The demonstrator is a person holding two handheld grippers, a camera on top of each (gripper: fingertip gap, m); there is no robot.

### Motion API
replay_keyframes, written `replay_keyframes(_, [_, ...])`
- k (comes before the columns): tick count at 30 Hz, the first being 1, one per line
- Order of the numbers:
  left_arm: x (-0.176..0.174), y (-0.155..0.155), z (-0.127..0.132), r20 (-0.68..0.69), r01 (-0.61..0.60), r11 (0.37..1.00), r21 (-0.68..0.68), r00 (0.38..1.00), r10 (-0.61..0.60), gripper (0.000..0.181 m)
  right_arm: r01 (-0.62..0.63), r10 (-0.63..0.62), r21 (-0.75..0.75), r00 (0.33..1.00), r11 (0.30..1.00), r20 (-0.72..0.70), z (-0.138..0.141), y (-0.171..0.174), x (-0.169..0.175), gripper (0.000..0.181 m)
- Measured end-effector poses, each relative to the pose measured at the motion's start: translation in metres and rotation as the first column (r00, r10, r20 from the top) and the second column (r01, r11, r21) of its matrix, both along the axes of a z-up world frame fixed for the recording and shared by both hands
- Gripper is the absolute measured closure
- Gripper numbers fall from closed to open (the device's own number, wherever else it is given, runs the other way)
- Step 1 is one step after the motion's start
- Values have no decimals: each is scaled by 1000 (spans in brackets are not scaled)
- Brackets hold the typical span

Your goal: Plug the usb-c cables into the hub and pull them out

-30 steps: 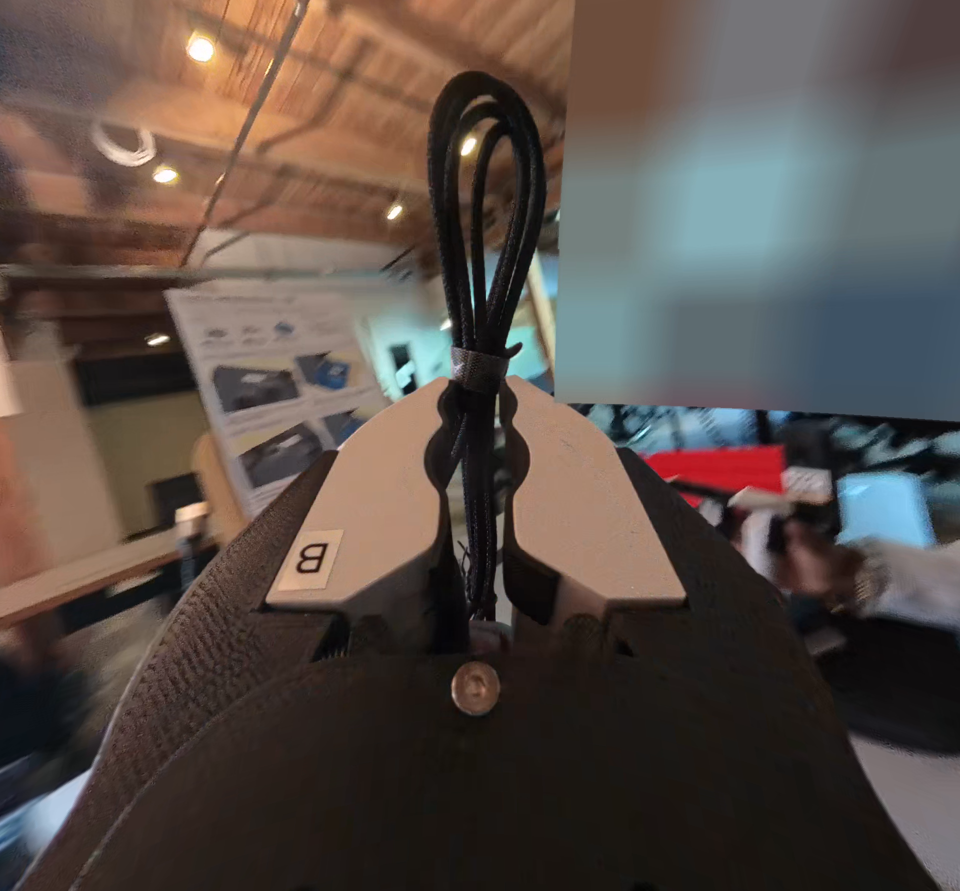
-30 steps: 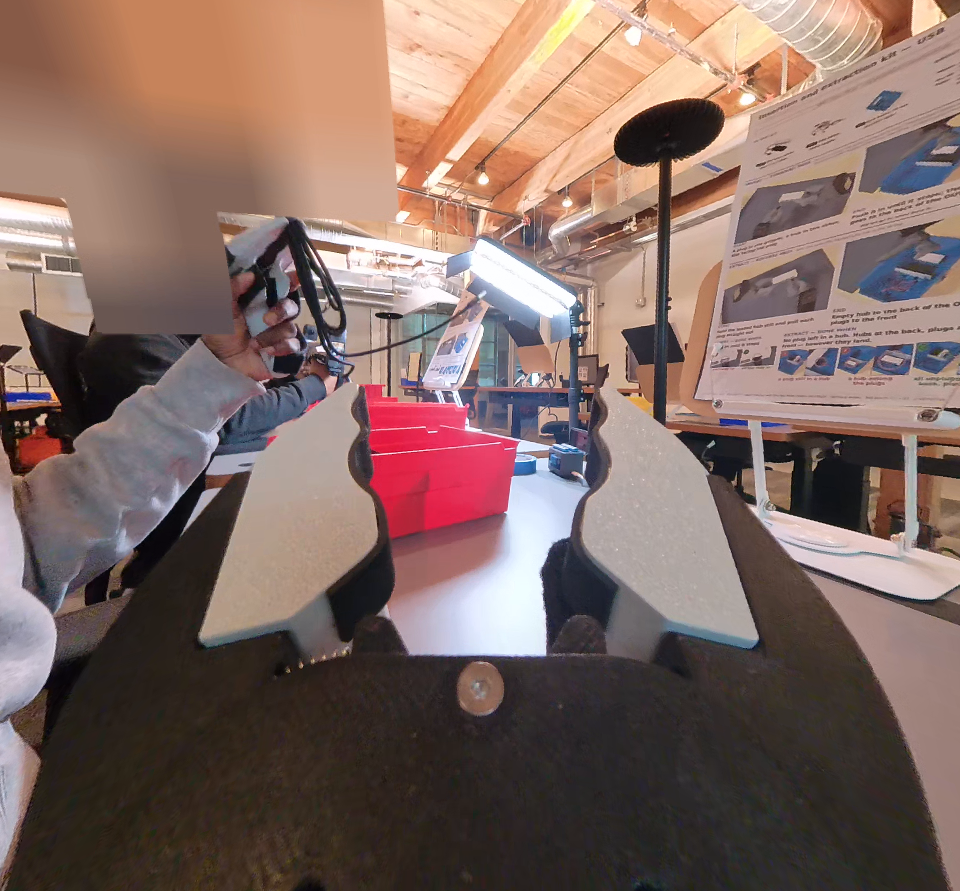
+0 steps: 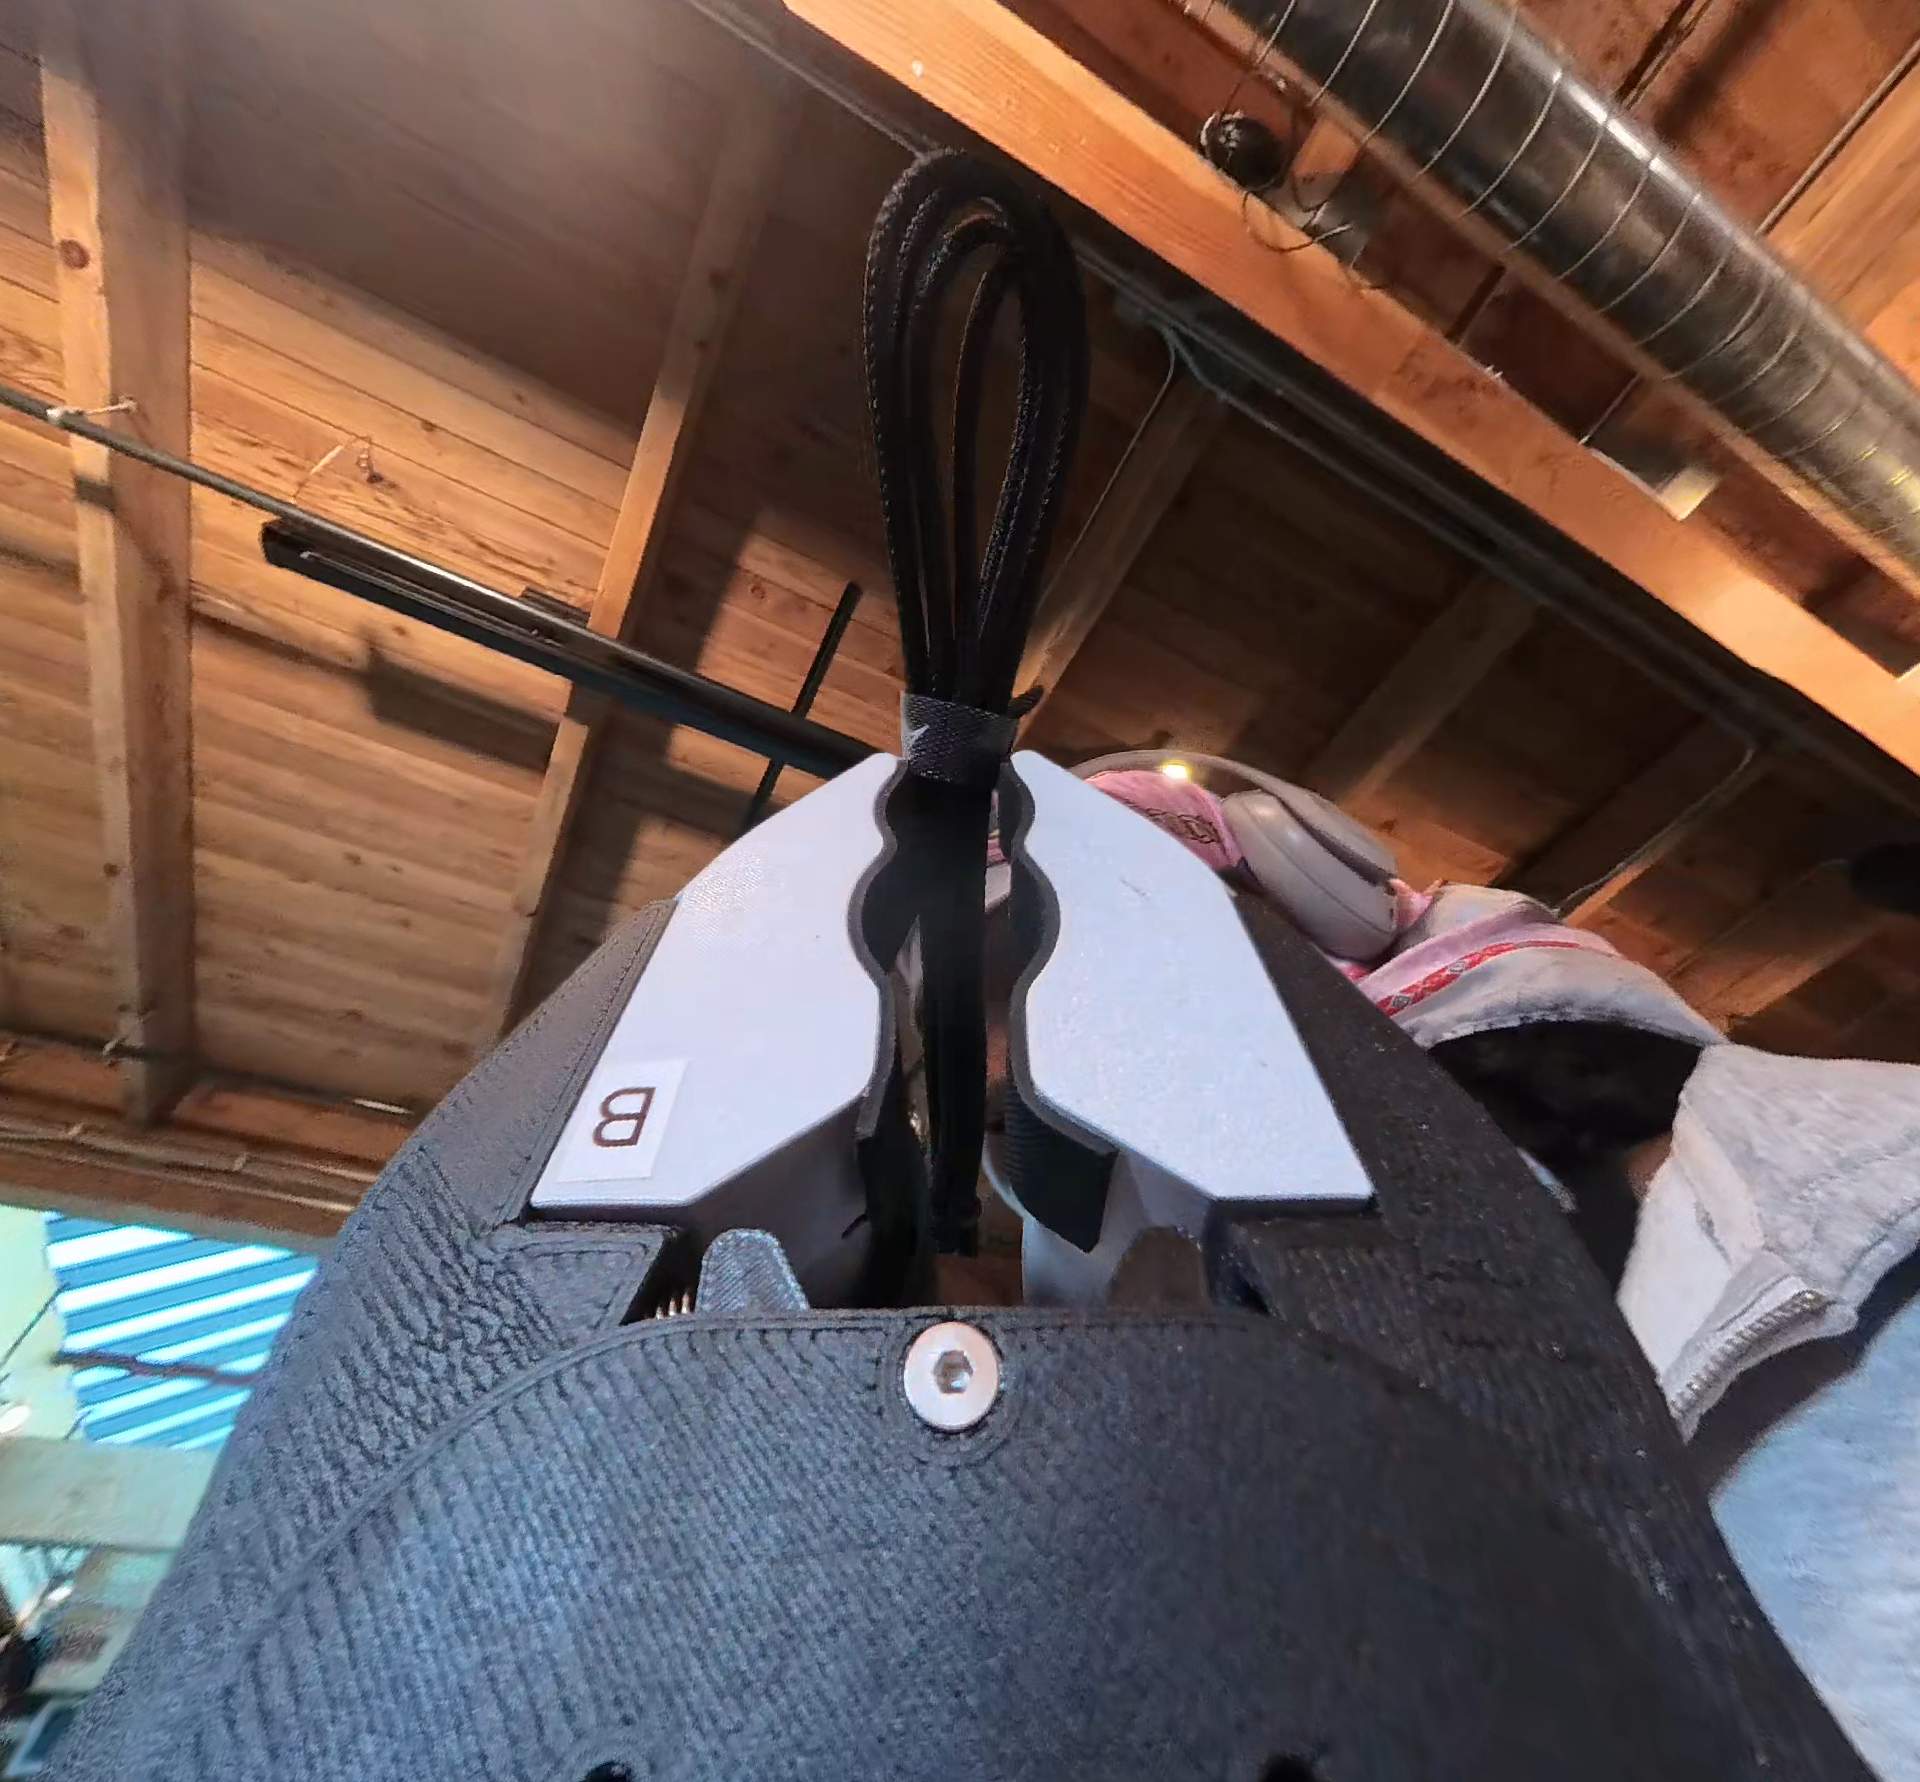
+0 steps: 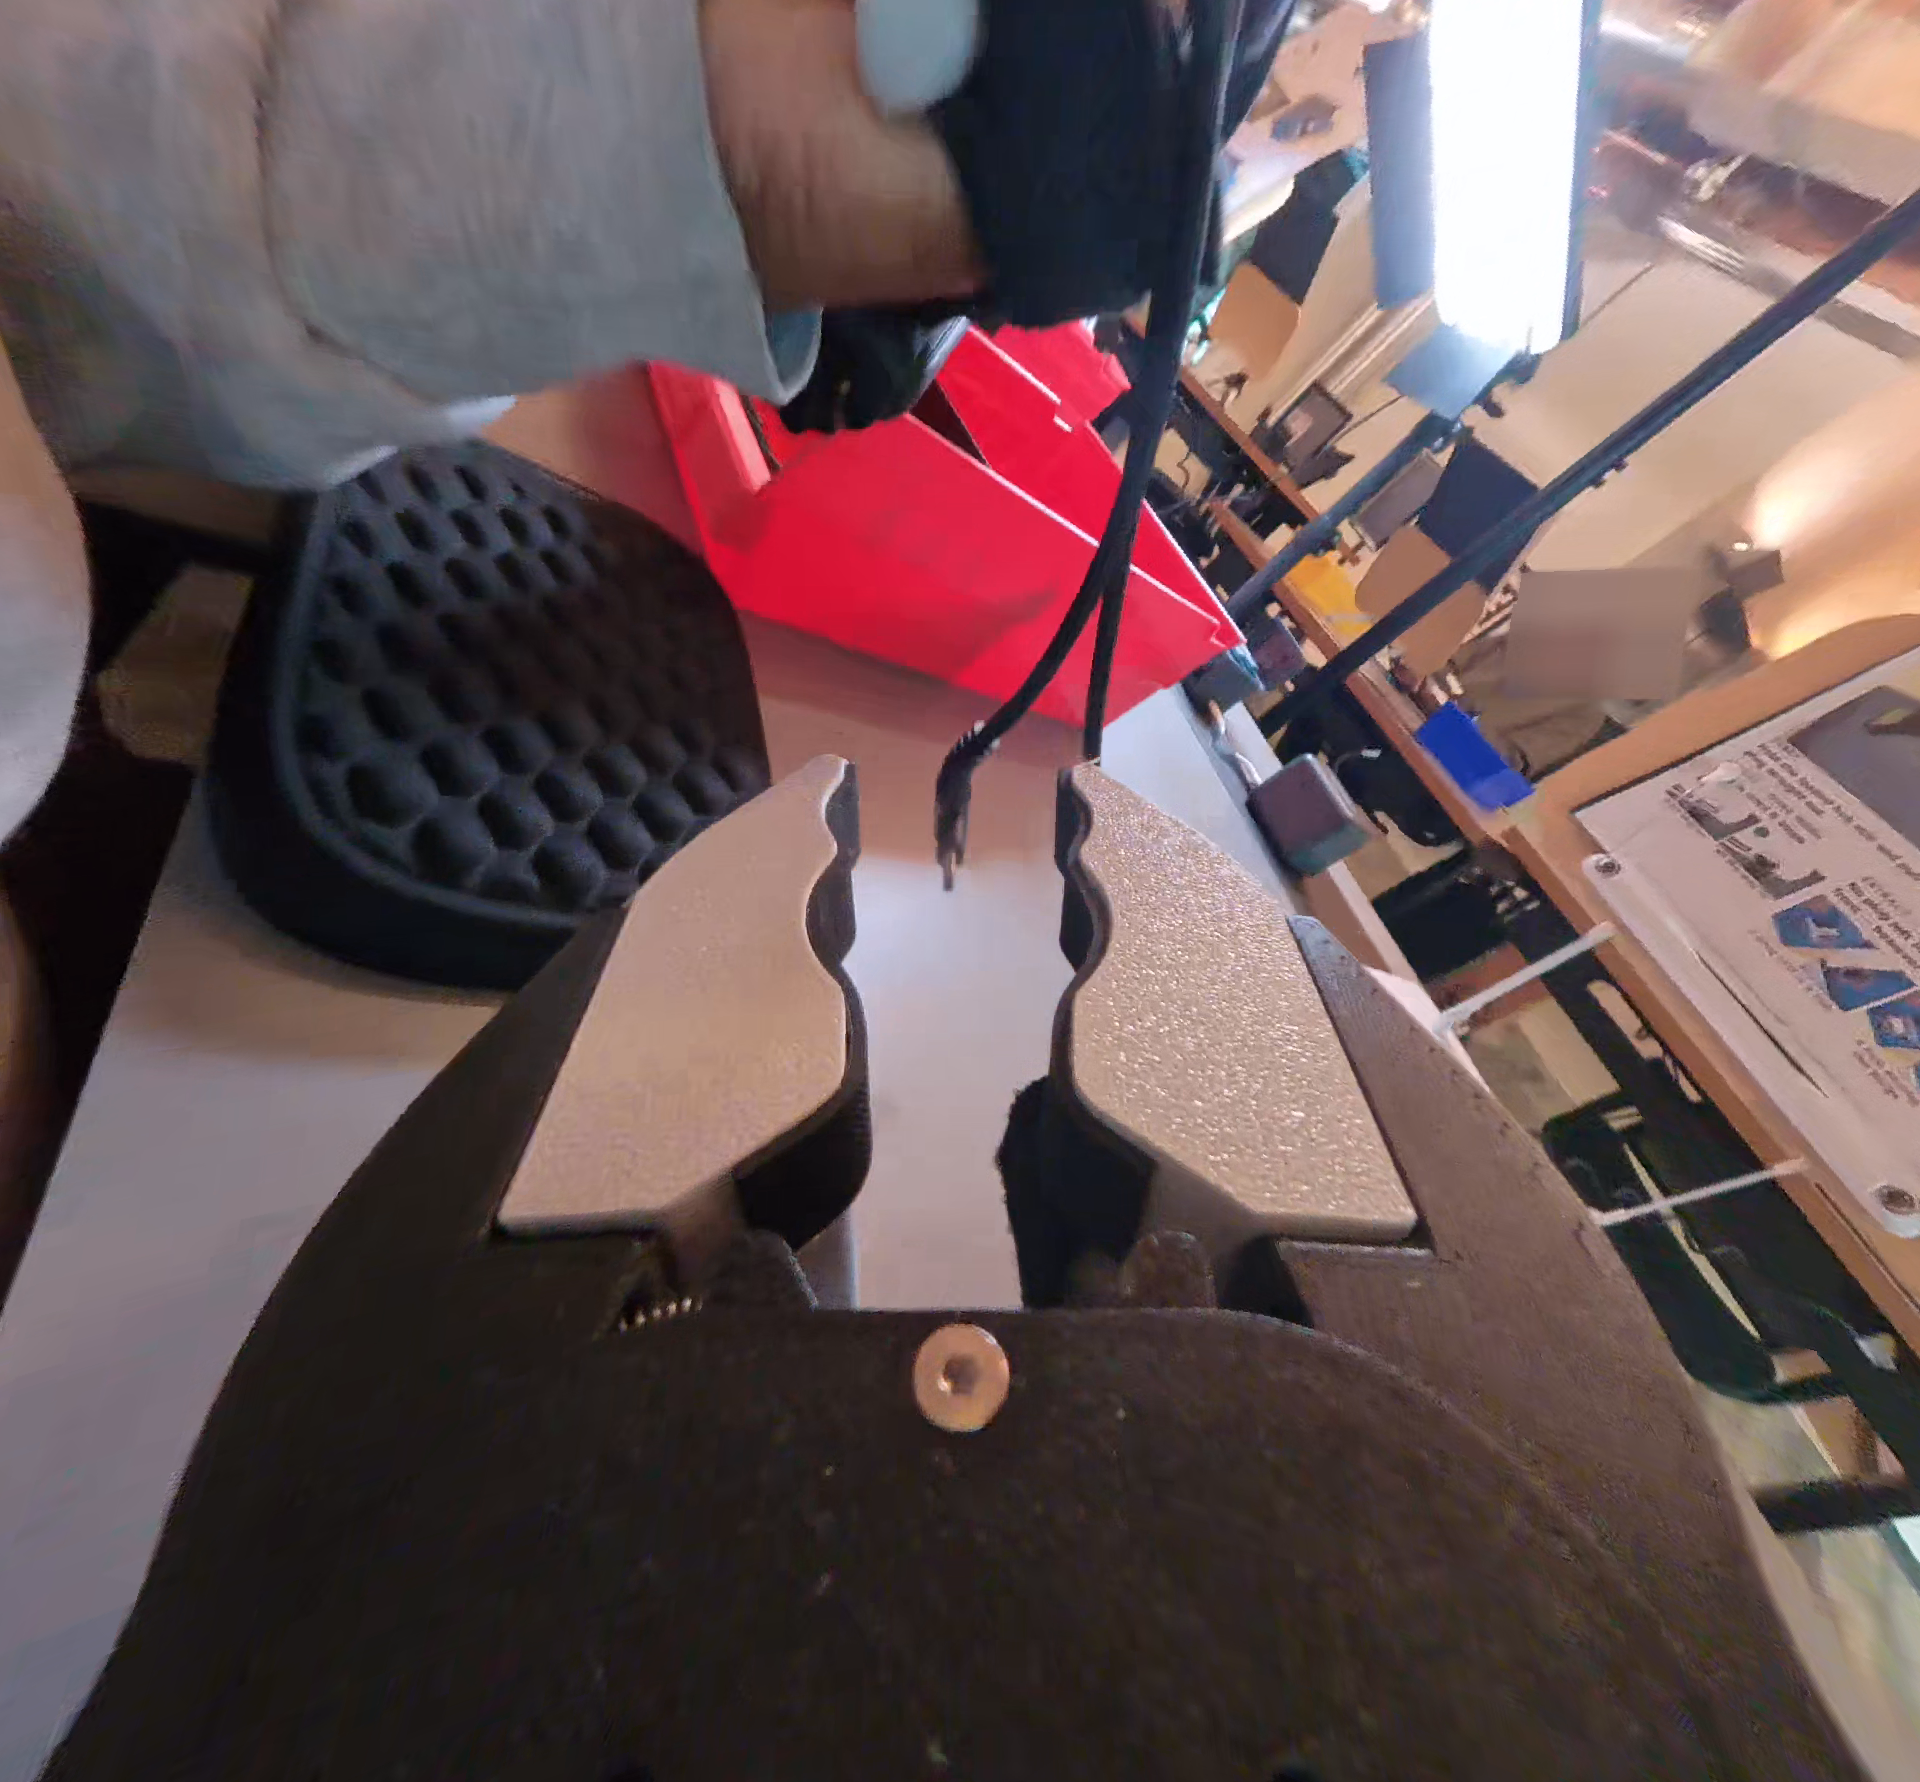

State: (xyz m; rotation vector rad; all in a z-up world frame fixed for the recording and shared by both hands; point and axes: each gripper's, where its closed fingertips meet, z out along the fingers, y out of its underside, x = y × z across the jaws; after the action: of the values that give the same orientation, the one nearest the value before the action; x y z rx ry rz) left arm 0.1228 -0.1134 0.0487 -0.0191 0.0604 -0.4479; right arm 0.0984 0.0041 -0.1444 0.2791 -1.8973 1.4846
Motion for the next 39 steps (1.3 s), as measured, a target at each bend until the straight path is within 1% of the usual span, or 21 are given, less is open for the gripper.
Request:
replay_keyframes(4, [9, 0, 4, -46, 49, 998, 30, 998, -48, 166, -5, 4, -15, 1000, 1000, -23, -2, -5, 1, 144])
replay_keyframes(6, [9, 0, 4, -40, 75, 996, 52, 997, -73, 166, -14, 13, -11, 999, 1000, -42, -3, -6, 3, 145])
replay_keyframes(9, [9, 4, 5, -34, 109, 992, 69, 994, -107, 166, 26, -26, 5, 998, 1000, -63, -5, -8, -2, 148])
replay_keyframes(11, [9, 8, 6, -35, 127, 990, 67, 992, -125, 166, 67, -65, 8, 992, 998, -107, -3, -5, -8, 167])
replay_keyframes(13, [8, 10, 6, -27, 128, 990, 59, 992, -127, 166, 99, -92, 45, 986, 994, -137, -6, -1, -13, 173])
replay_keyframes(15, [2, 14, 7, 8, 113, 993, 16, 994, -113, 166, 108, -98, 84, 989, 991, -113, -10, 6, -17, 173])
replay_keyframes(16, [-7, 22, 7, 64, 89, 994, -55, 994, -86, 166, 88, -82, 86, 994, 992, -66, -9, 10, -17, 173])
replay_keyframes(17, [-21, 33, 4, 149, 62, 985, -163, 988, -38, 166, 53, -54, 86, 999, 995, 6, -8, 16, -16, 174])
replay_keyframes(18, [-41, 46, -4, 261, 55, 956, -288, 965, 23, 166, 25, -31, 74, 996, 997, 86, -6, 24, -16, 174])
replay_keyframes(19, [-62, 57, -18, 371, 75, 909, -410, 924, 91, 166, 6, -14, 52, 987, 999, 160, -1, 34, -17, 174])
replay_keyframes(20, [-80, 67, -36, 450, 109, 852, -513, 879, 158, 166, -25, 17, 29, 972, 999, 233, 3, 44, -17, 174])
replay_keyframes(21, [-92, 72, -51, 503, 148, 807, -571, 840, 202, 165, -54, 51, 2, 953, 999, 300, 8, 54, -15, 174])
replay_keyframes(23, [-105, 76, -70, 574, 203, 791, -578, 790, 217, 165, -102, 111, -43, 922, 994, 372, 18, 72, -11, 174])
replay_keyframes(26, [-114, 88, -91, 640, 276, 767, -579, 736, 218, 165, -128, 152, -85, 901, 988, 406, 27, 89, -9, 174])
replay_keyframes(27, [-117, 91, -97, 647, 274, 754, -597, 720, 251, 165, -141, 175, -111, 891, 984, 419, 30, 93, -8, 174])
replay_keyframes(29, [-122, 96, -106, 664, 279, 745, -606, 694, 280, 164, -172, 243, -193, 860, 966, 448, 40, 97, -4, 174])
replay_keyframes(31, [-124, 104, -115, 685, 335, 720, -608, 679, 263, 161, -183, 307, -294, 833, 938, 460, 54, 101, -3, 174])
replay_keyframes(33, [-124, 111, -127, 659, 346, 651, -676, 680, 321, 153, -172, 345, -371, 812, 912, 471, 65, 105, -6, 174])
replay_keyframes(34, [-121, 116, -132, 620, 336, 600, -726, 696, 361, 147, -160, 355, -400, 801, 903, 482, 69, 106, -8, 174])
replay_keyframes(37, [-108, 131, -155, 450, 303, 354, -885, 755, 477, 128, -130, 395, -472, 755, 872, 523, 77, 104, -12, 174])
replay_keyframes(39, [-98, 134, -162, 307, 214, 230, -949, 792, 529, 126, -117, 416, -487, 710, 865, 568, 75, 99, -14, 175])
